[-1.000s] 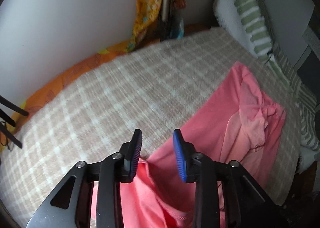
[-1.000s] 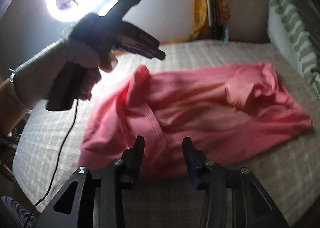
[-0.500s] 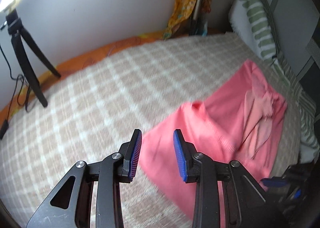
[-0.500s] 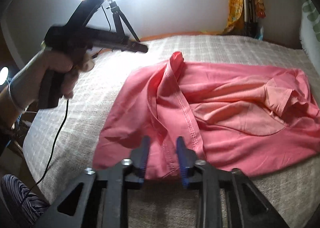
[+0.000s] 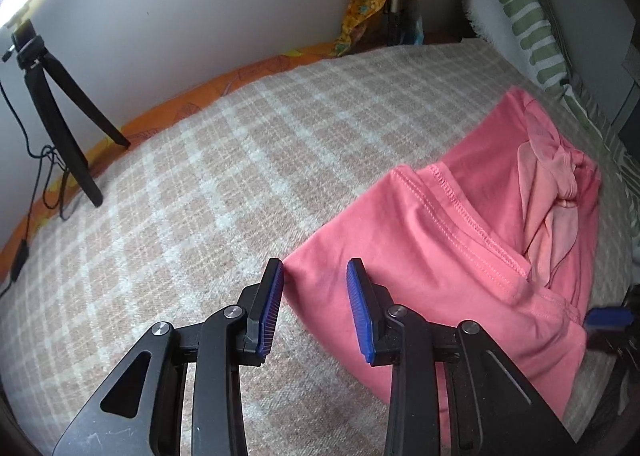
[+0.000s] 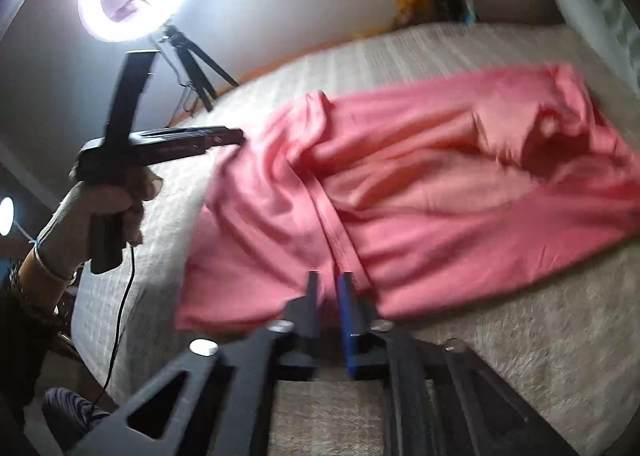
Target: Fold small clothes
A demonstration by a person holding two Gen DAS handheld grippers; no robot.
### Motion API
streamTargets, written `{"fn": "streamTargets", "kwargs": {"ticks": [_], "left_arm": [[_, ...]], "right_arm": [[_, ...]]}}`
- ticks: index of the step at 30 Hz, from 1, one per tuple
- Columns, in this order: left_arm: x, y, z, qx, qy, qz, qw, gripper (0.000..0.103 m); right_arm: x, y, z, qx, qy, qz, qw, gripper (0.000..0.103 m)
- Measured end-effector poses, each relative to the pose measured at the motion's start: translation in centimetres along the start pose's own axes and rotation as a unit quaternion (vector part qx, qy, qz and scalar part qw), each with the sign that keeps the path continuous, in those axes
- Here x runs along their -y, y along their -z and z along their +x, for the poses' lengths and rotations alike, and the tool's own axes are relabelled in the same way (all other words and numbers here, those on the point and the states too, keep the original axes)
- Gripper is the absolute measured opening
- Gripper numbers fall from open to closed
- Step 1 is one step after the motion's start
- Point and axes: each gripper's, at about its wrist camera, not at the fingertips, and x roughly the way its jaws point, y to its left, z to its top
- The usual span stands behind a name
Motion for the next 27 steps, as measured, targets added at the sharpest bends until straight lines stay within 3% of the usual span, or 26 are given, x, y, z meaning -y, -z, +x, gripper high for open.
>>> {"fn": "streamTargets", "kwargs": {"ticks": [7,12,19,22,27], "left_arm": [[2.0,1.5,-3.0,0.028,0.029,0.011,0.9991,0.031],[5.3,4.6,-6.6,0.046,0.097,0.021,0.9940,0.031],[12.1,7.5,-7.6,0.041,0.157,0.087,0.9829,0.031],[14.1,7.7,-6.5,0.036,0.161,0.106,0.9806,0.039],[15.3,8.2,-4.4,0.018,0.151,0.119,0.9811,0.040]], "right_arm": [[0.9,-4.1,0.9,0.033,-0.024,0.023,0.999,0.036],[2.9,-8.2,2.9,0.028,-0.075,0.047,0.996,0.036],[3.3,-13.8,6.9,-0.040,-0.101,-0.005,0.994,0.038],[3.8,-15.4,9.4,-0.078,-0.111,-0.013,0.991,0.039],[3.8,-16.4,12.4,-0.114,-0.114,-0.030,0.986,0.039]]}}
